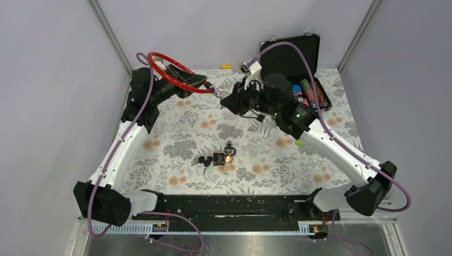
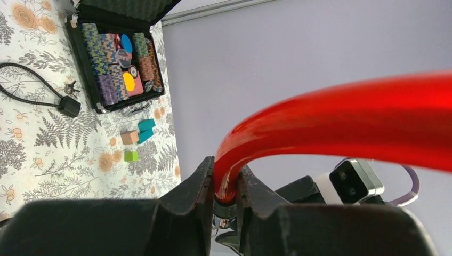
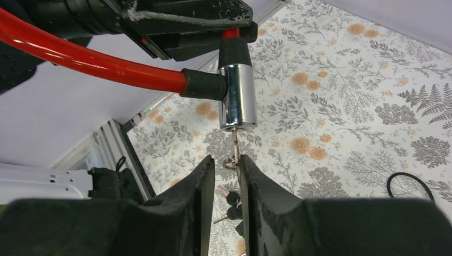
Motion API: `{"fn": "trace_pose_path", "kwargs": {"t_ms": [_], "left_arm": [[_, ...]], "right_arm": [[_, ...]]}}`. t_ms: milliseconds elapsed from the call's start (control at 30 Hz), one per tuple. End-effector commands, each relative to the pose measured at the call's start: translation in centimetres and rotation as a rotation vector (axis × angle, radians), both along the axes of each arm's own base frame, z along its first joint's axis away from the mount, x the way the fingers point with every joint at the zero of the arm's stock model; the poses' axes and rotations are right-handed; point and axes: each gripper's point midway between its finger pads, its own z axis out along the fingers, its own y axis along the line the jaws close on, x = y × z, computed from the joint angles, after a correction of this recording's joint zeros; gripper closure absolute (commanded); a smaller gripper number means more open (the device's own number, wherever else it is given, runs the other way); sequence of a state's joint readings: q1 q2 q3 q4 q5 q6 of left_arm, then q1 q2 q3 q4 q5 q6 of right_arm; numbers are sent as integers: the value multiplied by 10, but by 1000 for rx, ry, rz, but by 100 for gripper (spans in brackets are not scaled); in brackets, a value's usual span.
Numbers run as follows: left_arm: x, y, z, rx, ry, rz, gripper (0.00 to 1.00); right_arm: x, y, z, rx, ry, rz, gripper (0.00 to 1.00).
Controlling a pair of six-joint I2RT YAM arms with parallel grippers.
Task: Lock with the key
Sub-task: Lock the lock.
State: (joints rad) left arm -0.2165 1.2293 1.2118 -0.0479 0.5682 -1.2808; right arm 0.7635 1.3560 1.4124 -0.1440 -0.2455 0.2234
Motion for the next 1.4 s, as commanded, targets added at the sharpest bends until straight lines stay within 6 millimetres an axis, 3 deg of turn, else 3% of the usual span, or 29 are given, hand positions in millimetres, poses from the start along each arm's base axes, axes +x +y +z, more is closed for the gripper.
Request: {"fn": "trace_pose_path", "kwargs": {"t_ms": [0, 233, 800, 1167, 1367], "left_arm": [[-11, 6, 52, -52, -125, 23, 100], [-9, 7, 44, -44, -83, 30, 100], [-2, 11, 24, -3, 43, 75, 100], [3, 10, 11, -23, 118, 78, 100], [5, 8, 10, -35, 133, 74, 100]], "right_arm": [[13, 3, 9, 3, -96, -5, 75], [29, -1, 3, -77, -229, -29, 100], [54, -6, 10, -306, -699, -166, 100], [55, 2, 17, -436, -1067, -270, 100], [61, -1, 20, -498, -1159, -325, 100]]}}
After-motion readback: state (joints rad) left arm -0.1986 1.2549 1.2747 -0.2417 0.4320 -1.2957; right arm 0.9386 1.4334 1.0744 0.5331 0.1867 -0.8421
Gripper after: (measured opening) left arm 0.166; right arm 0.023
